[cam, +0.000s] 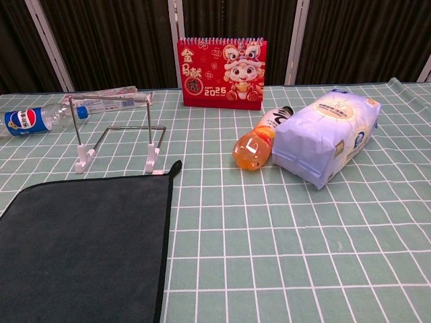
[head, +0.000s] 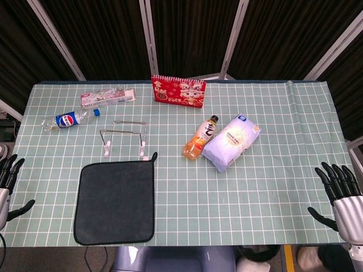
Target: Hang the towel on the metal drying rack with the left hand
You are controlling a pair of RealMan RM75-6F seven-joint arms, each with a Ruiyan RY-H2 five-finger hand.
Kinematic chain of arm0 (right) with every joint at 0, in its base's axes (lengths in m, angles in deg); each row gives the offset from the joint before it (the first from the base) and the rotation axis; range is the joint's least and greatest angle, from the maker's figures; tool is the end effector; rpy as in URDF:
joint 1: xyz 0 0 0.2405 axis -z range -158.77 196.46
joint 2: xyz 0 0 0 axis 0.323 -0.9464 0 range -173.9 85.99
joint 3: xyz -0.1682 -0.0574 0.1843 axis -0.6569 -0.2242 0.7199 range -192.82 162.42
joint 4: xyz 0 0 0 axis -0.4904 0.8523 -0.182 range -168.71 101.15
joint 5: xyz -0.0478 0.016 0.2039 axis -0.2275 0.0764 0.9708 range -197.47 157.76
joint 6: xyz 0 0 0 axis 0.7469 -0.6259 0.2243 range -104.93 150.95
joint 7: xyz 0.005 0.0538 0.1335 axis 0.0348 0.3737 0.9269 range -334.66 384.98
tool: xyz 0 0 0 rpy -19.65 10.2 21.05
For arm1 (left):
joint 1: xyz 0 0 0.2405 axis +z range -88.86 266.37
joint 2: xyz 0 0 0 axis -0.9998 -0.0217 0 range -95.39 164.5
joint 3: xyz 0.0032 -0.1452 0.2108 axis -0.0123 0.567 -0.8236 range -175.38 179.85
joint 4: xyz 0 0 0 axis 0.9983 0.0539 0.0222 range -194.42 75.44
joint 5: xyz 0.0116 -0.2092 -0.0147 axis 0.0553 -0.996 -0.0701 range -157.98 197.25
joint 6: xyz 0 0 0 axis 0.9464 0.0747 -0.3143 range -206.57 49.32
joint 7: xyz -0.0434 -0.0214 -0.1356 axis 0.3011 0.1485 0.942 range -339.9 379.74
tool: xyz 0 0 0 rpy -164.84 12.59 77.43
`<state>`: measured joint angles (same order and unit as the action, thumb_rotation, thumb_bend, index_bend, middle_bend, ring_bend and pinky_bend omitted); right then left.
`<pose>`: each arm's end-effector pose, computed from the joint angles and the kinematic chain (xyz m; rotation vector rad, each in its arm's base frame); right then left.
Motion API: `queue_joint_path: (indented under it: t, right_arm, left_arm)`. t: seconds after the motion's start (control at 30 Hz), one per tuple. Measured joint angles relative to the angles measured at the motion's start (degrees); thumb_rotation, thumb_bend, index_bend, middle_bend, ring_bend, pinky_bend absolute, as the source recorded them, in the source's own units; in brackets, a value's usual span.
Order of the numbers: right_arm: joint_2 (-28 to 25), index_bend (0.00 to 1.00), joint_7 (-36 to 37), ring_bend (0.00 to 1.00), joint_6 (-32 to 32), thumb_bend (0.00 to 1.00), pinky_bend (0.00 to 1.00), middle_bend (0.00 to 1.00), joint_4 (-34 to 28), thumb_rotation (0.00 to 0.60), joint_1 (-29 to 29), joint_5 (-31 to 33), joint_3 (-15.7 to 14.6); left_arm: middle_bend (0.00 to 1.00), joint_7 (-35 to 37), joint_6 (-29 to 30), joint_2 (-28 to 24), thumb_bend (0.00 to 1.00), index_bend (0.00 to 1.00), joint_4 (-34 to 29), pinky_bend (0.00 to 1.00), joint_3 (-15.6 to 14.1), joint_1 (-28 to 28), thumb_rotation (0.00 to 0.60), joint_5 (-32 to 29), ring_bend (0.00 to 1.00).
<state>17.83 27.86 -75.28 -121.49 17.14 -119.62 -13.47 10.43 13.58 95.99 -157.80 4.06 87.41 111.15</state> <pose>-0.2943 -0.1550 0.1900 1.4713 -0.6424 1.0719 -0.2862 0.1569 0.1739 -1.4006 -0.7414 -0.8944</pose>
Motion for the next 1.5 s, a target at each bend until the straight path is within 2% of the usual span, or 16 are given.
queue_joint_path:
  t: [0.27, 0.47, 0.67, 0.77, 0.83, 0.87, 1.0, 1.1, 1.3, 1.5]
  right_arm:
    - [0.3, 0.05, -0.9, 0.00, 0.1, 0.00, 0.00, 0.00, 0.3, 0.600, 0.1, 0.9, 0.4]
    - [0.2, 0.02, -4.7, 0.00, 1.4, 0.00, 0.00, 0.00, -0.4, 0.600, 0.2, 2.5, 0.8]
    - [0.1, 0.02, -6.6, 0.00, 2.8, 0.00, 0.00, 0.00, -2.0, 0.600, 0.0, 4.3, 1.3]
    - [0.2, 0.02, -7.3, 0.00, 3.9, 0.00, 0.00, 0.00, -2.2, 0.600, -0.3, 5.5, 1.7]
    - [0.4, 0.02, -7.8, 0.00, 4.9, 0.00, 0.00, 0.00, -2.3, 0.600, -0.6, 6.5, 2.0]
    - [0.5, 0.02, -8.0, 0.00, 5.3, 0.00, 0.00, 0.00, -2.4, 0.600, -0.7, 6.9, 2.1]
    - [0.8, 0.02, -8.9, 0.00, 6.9, 0.00, 0.00, 0.00, -2.3, 0.600, -1.0, 9.2, 2.6]
    - [0.9, 0.02, -9.0, 0.00, 7.7, 0.00, 0.00, 0.00, -2.2, 0.600, -1.1, 11.0, 3.1]
    - [0.7, 0.02, -7.9, 0.00, 8.0, 0.00, 0.00, 0.00, -1.5, 0.600, -0.8, 13.3, 3.9]
    - [0.5, 0.02, -7.0, 0.00, 7.9, 0.00, 0.00, 0.00, -1.0, 0.600, -0.4, 13.8, 4.0]
  left_arm:
    - [0.00, -0.9, -1.2, 0.3, 0.00, 0.00, 0.1, 0.00, 0.1, -0.6, 0.600, -0.4, 0.00]
    - [0.00, -3.2, -5.1, 1.1, 0.00, 0.00, -0.6, 0.00, 1.0, -3.1, 0.600, -1.4, 0.00]
    - [0.00, -7.2, -13.4, 2.1, 0.00, 0.00, -2.1, 0.00, 1.5, -9.0, 0.600, -0.2, 0.00]
    - [0.00, -9.6, -20.8, 2.6, 0.00, 0.00, -4.0, 0.00, 1.6, -13.4, 0.600, 0.5, 0.00]
    - [0.00, -12.2, -26.9, 3.3, 0.04, 0.00, -5.2, 0.00, 1.9, -17.4, 0.600, 0.9, 0.00]
    - [0.00, -13.5, -29.5, 3.8, 0.09, 0.01, -5.5, 0.00, 2.2, -19.3, 0.600, 1.1, 0.00]
    - [0.00, -18.1, -40.4, 7.9, 0.26, 0.14, -5.4, 0.00, 3.4, -29.1, 0.600, 2.4, 0.00]
    - [0.00, -19.8, -45.6, 12.1, 0.31, 0.21, -3.1, 0.00, 4.0, -34.7, 0.600, 3.4, 0.00]
    - [0.00, -21.5, -50.5, 18.7, 0.32, 0.25, 3.2, 0.00, 3.9, -40.6, 0.600, 4.2, 0.00]
    - [0.00, -22.1, -51.6, 20.1, 0.33, 0.28, 5.4, 0.00, 2.4, -42.5, 0.600, 3.6, 0.00]
